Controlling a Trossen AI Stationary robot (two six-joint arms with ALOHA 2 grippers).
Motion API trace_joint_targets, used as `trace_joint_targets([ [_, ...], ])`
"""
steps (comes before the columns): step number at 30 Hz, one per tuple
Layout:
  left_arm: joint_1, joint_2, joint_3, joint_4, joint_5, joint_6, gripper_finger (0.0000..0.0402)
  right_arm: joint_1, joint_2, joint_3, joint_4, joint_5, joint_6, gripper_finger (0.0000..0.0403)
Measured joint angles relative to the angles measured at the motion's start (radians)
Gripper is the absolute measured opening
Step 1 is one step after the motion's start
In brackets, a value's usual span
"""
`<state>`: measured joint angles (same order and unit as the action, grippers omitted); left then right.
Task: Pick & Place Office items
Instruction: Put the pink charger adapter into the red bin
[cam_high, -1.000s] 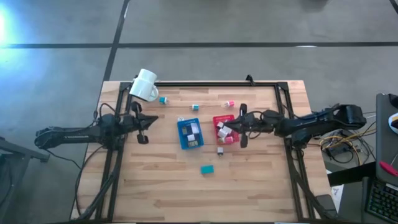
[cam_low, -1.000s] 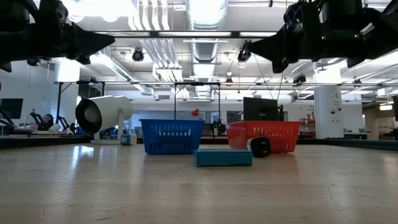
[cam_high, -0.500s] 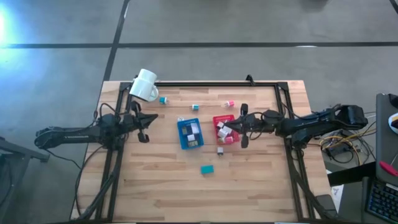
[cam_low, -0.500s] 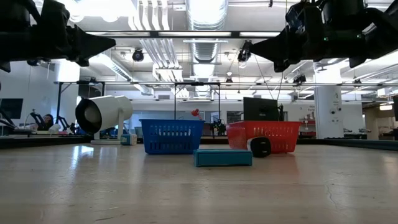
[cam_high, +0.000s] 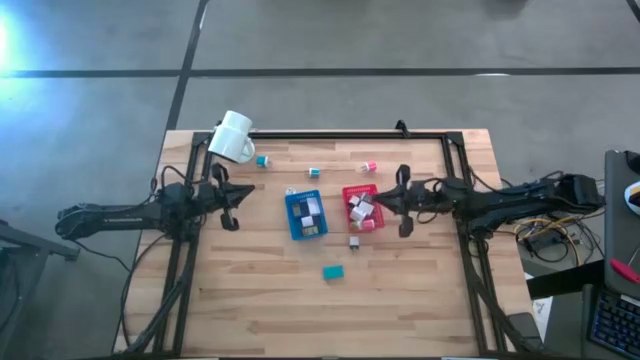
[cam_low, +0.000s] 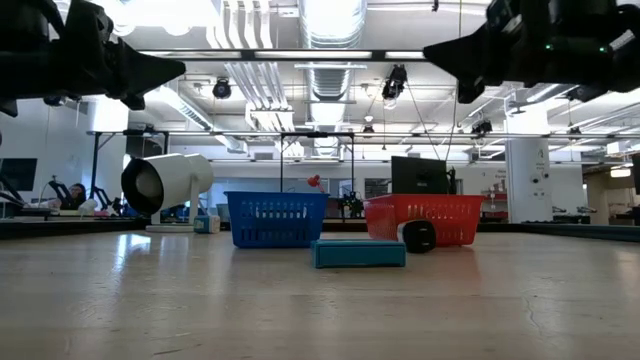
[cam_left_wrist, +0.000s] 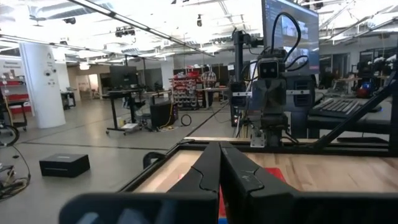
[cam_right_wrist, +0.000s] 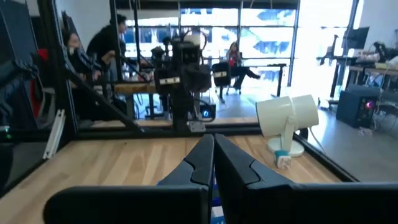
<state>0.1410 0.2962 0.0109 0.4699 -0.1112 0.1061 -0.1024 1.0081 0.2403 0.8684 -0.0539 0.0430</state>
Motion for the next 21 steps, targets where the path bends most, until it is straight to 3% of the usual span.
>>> trace_joint_targets([
  [13, 0.000, 0.000, 0.000, -0.031, 0.003, 0.028, 0.0005, -0.003, -0.310, -0.136, -0.064, 0.061, -0.025, 0.0008],
  [16, 0.000, 0.000, 0.000, -0.042, 0.003, 0.031, 0.0005, -0.003, -0.355, -0.136, -0.123, 0.113, -0.033, 0.0008],
  [21, 0.000, 0.000, 0.000, -0.042, 0.003, 0.024, 0.0005, -0.003, -0.397, -0.138, -0.183, 0.115, -0.046, 0.0008],
])
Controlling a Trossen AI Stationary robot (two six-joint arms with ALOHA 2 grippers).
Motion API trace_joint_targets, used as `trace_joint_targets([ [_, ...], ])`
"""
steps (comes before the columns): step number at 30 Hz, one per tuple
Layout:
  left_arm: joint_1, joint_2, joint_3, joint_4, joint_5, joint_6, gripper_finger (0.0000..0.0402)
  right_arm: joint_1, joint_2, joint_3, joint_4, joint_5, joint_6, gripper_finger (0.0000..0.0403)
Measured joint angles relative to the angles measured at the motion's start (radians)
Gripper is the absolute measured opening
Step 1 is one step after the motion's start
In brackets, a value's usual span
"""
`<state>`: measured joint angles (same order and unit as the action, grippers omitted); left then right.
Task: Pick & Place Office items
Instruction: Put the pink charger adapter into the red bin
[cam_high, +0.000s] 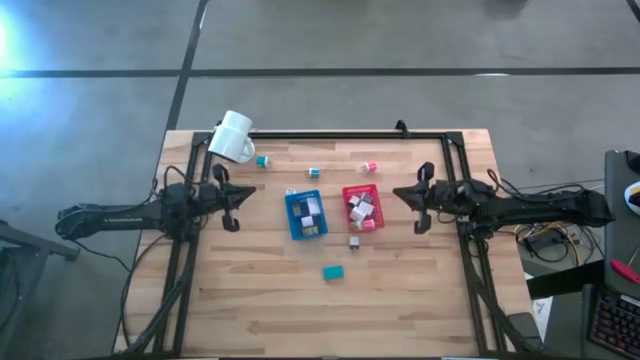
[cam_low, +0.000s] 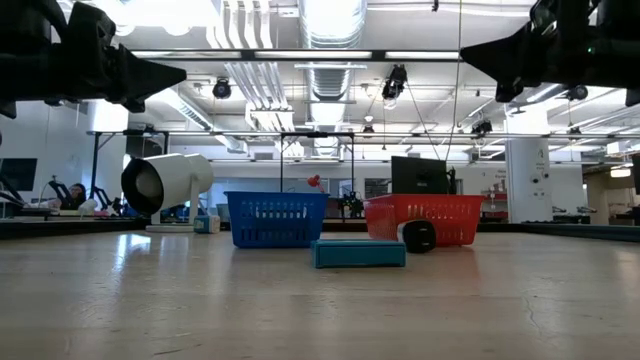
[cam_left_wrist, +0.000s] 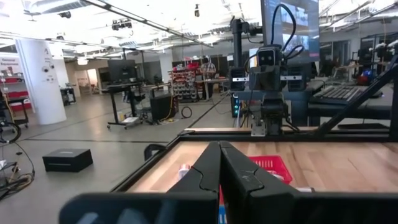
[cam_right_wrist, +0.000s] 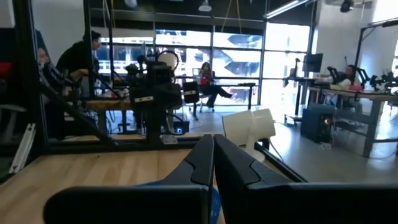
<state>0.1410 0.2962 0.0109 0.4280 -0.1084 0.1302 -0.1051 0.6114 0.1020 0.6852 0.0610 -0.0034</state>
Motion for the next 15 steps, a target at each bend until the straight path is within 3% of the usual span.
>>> trace_joint_targets([
  [8, 0.000, 0.000, 0.000, 0.000, 0.000, -0.034, 0.0005, 0.000, -0.001, -0.003, -0.043, 0.005, -0.031, 0.0008],
  [15, 0.000, 0.000, 0.000, -0.015, 0.000, -0.037, 0.0005, 0.000, 0.014, -0.003, -0.079, 0.096, -0.026, 0.0008],
])
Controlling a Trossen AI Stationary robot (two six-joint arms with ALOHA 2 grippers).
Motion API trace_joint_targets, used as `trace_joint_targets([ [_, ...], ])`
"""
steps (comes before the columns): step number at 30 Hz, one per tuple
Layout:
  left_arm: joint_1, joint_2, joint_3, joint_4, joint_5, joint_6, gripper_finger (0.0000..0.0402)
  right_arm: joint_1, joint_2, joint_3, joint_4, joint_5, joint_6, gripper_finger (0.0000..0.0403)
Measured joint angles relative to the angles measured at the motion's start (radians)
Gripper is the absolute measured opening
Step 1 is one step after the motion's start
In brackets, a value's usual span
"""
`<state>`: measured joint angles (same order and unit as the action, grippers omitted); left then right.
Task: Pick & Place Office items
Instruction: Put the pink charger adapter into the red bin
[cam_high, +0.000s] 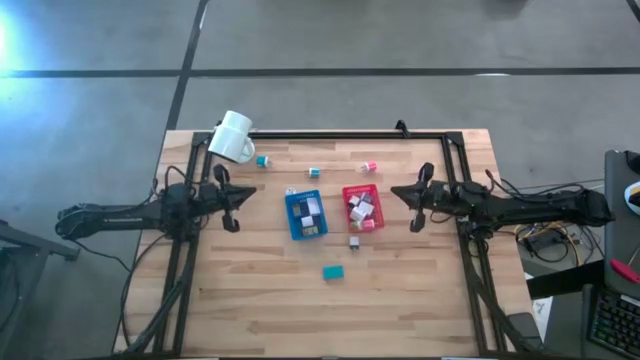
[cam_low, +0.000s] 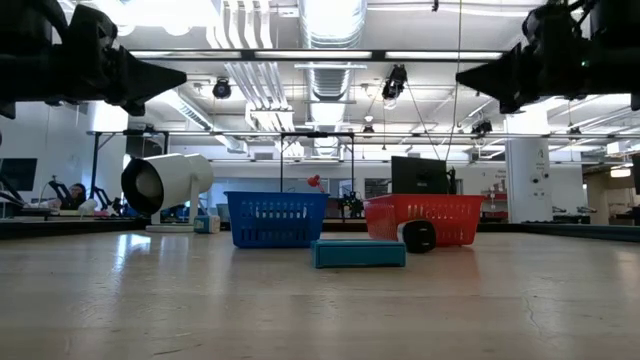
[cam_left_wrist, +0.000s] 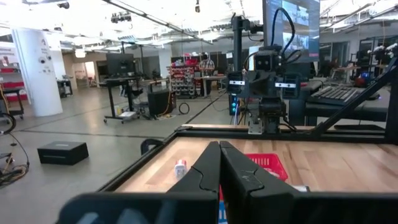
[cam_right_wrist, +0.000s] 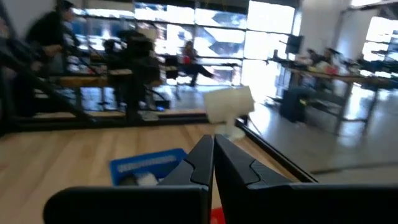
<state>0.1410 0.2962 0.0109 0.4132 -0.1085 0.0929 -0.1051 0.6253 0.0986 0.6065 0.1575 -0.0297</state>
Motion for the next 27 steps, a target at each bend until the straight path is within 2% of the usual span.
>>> trace_joint_targets([
  [4, 0.000, 0.000, 0.000, -0.010, 0.000, -0.006, 0.0005, -0.001, 0.024, 0.000, -0.025, 0.107, 0.038, 0.0008],
  [12, 0.000, 0.000, 0.000, -0.011, -0.001, -0.009, 0.0005, -0.001, 0.043, 0.110, -0.301, 0.134, 0.061, 0.0008],
  [16, 0.000, 0.001, 0.000, -0.012, -0.004, -0.012, 0.0005, 0.000, 0.059, 0.200, -0.517, 0.110, 0.106, 0.0008],
  [19, 0.000, 0.001, 0.000, -0.018, -0.009, -0.012, 0.0005, -0.004, 0.079, 0.253, -0.593, 0.112, 0.098, 0.0008],
  [24, 0.000, 0.001, 0.000, -0.018, -0.011, -0.012, 0.0005, -0.101, 0.143, 0.419, -0.810, 0.091, 0.076, 0.0008],
  [27, 0.000, 0.001, 0.000, -0.018, -0.011, -0.012, 0.0005, -0.218, 0.223, 0.553, -0.988, -0.002, 0.059, 0.0008],
])
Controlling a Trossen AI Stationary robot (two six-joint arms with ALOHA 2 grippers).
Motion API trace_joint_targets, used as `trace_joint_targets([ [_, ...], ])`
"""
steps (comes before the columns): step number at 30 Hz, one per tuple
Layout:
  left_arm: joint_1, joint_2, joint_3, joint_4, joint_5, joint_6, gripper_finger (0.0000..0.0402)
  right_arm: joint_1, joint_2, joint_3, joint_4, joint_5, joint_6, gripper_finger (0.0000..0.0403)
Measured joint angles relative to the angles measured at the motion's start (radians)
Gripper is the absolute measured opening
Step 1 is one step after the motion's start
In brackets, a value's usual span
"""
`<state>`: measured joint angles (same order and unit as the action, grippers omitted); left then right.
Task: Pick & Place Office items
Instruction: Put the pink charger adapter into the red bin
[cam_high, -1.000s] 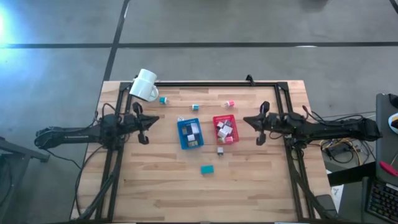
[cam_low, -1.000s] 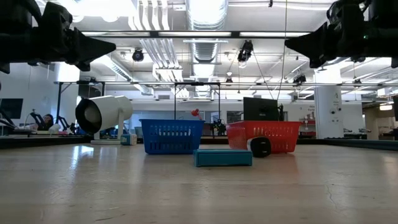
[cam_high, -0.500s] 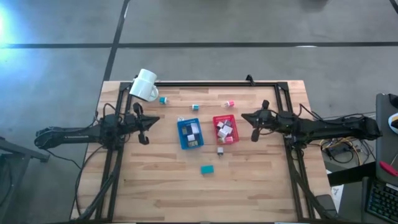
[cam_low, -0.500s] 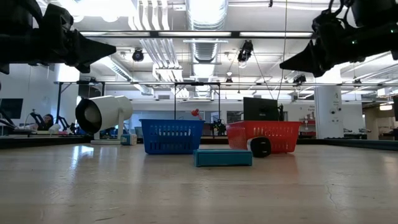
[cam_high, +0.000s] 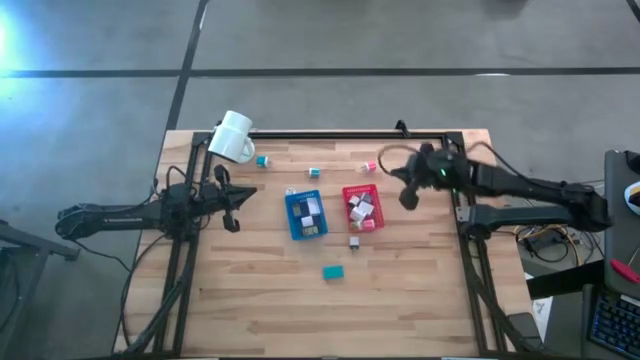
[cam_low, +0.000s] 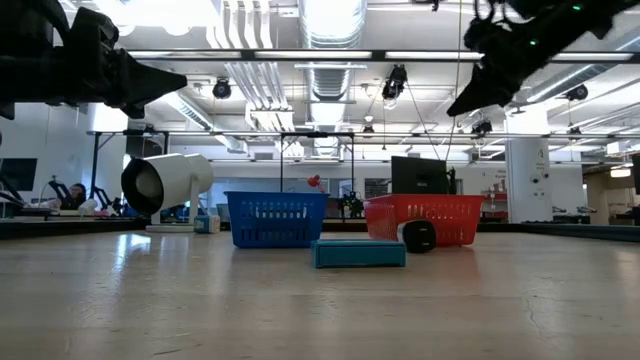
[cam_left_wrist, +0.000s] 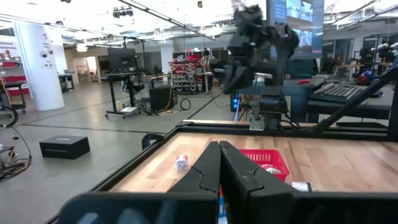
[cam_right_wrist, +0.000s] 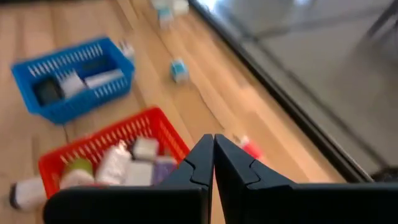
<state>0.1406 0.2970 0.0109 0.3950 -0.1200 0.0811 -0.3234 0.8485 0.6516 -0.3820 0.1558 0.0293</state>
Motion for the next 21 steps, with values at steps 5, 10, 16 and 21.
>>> trace_joint_targets([
  [5, 0.000, 0.000, 0.000, 0.000, 0.000, 0.000, 0.0005, -0.166, 0.198, 0.198, -0.202, -0.178, -0.209, 0.0008],
  [10, 0.000, 0.000, 0.000, -0.015, 0.000, -0.011, 0.0005, -0.225, 0.412, 0.380, -0.305, -0.183, -0.407, 0.0013],
  [16, 0.000, 0.000, 0.000, -0.034, 0.000, -0.007, 0.0005, -0.231, 0.646, 0.606, -0.449, -0.197, -0.590, 0.0066],
  [21, 0.000, 0.000, 0.000, -0.038, -0.004, 0.006, 0.0005, -0.237, 0.811, 0.739, -0.603, -0.211, -0.726, 0.0137],
])
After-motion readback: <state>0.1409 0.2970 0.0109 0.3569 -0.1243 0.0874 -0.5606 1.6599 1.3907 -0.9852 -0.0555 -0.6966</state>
